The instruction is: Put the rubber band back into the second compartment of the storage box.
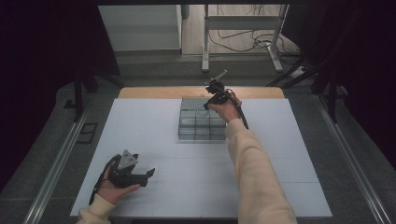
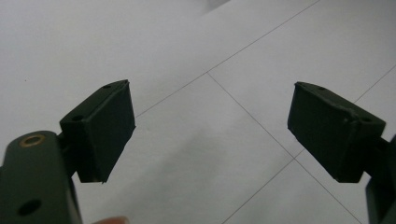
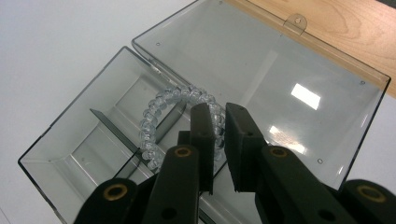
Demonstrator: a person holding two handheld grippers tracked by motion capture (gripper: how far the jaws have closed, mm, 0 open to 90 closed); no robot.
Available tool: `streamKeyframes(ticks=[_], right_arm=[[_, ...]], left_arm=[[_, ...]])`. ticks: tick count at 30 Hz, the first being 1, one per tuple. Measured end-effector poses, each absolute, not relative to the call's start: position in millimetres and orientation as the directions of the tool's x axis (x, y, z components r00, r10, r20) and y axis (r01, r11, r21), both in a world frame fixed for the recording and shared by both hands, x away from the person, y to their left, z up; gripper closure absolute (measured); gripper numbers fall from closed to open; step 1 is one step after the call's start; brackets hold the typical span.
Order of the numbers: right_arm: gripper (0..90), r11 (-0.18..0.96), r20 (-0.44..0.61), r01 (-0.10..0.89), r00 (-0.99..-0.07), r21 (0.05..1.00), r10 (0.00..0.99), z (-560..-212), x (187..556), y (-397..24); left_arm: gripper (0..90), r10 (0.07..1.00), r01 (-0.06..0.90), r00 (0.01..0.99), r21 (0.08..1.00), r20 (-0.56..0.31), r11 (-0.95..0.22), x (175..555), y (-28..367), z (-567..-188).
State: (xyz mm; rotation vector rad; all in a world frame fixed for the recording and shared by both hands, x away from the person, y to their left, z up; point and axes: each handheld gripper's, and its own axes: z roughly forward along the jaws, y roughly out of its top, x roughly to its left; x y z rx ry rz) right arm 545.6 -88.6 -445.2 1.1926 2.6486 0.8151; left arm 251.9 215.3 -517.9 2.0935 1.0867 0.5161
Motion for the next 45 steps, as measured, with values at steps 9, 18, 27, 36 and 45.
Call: streamKeyframes(ticks=[9,18,27,36,45], right_arm=[[81.0,0.558,0.099,0.659,-0.686,0.504,0.721,-454,541,-90],[81.0,0.574,0.099,0.659,-0.694,0.486,0.713,-470,536,-84],[80.6,0.564,0.09,0.658,-0.687,0.499,0.721,-468,537,-85],[54.7,0.562,0.074,0.649,-0.685,0.513,0.725,-466,534,-84],[48.6,0.558,0.088,0.664,-0.679,0.498,0.729,-465,533,-86]], left_arm=[[15.4,0.823,0.538,0.568,0.744,0.028,-0.396,252,215,-518],[15.4,0.822,0.538,0.569,0.743,0.029,-0.398,252,215,-518],[15.4,0.822,0.537,0.569,0.744,0.029,-0.398,252,215,-518],[15.4,0.821,0.539,0.57,0.742,0.027,-0.399,252,214,-518],[15.4,0.82,0.539,0.572,0.74,0.029,-0.402,252,214,-518]])
